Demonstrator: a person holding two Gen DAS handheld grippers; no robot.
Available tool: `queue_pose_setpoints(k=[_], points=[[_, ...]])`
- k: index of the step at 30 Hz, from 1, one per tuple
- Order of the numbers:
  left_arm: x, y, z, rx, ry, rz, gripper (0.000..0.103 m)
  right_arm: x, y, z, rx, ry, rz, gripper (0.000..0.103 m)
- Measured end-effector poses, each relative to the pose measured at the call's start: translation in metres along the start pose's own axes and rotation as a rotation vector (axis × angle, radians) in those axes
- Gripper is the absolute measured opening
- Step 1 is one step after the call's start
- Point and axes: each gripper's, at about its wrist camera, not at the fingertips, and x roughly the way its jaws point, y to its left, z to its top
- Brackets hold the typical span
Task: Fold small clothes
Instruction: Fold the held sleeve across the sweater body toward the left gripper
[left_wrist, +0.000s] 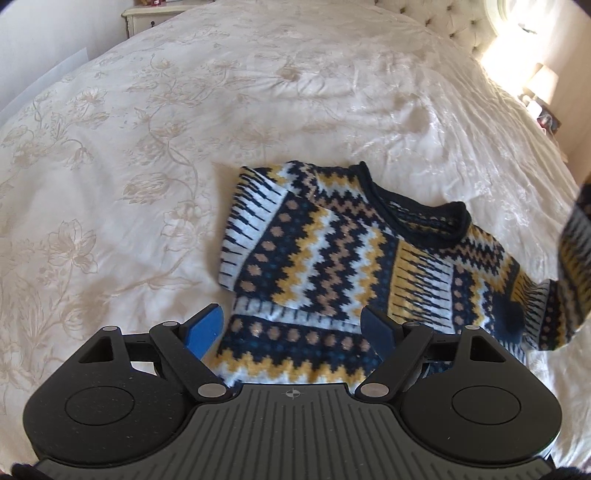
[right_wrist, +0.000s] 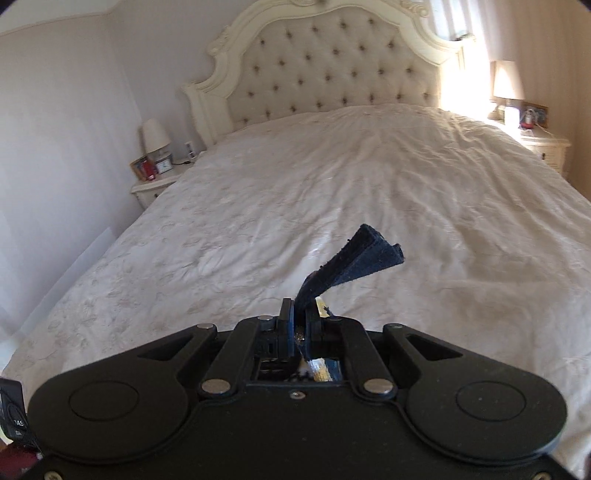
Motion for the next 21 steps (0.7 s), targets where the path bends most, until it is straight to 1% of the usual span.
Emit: queue_pose_setpoints(k=[4, 8, 11, 14, 16, 17, 18, 20, 21], points=[[0.004, 0.020, 0.008, -0.022, 0.003, -0.043, 0.081, 0.043, 0.042, -0.027, -0.022, 0.049, 0.048, 0.012], [0.007, 0.033, 0.013, -0.004, -0.007, -0.061, 0.081, 0.080, 0.079, -0.061, -0.070, 0.122, 0.049, 0.013], [0.010, 0.038, 0.016, 0.014, -0.010, -0.077, 0.081, 0.095, 0.104, -0.087, -0.100, 0.175, 0.056, 0.014], [0.013, 0.041, 0.019, 0.027, -0.013, -0.096, 0.081, 0.108, 0.121, -0.106, -0.120, 0.225, 0.071, 0.020], [0.016, 0.042, 0.021, 0.032, -0.013, -0.103, 0.081, 0.115, 0.133, -0.118, -0.148, 0.255, 0.092, 0.020], [0.018, 0.041, 0.022, 0.034, -0.010, -0.106, 0.081, 0.115, 0.135, -0.122, -0.162, 0.264, 0.104, 0.027], [0.020, 0.041, 0.023, 0.037, -0.007, -0.111, 0.081, 0.114, 0.139, -0.126, -0.174, 0.268, 0.111, 0.044], [0.023, 0.038, 0.024, 0.046, 0.000, -0.127, 0.081, 0.112, 0.139, -0.131, -0.176, 0.272, 0.119, 0.060], [0.025, 0.036, 0.025, 0.050, 0.003, -0.132, 0.081, 0.110, 0.136, -0.133, -0.170, 0.277, 0.114, 0.060]])
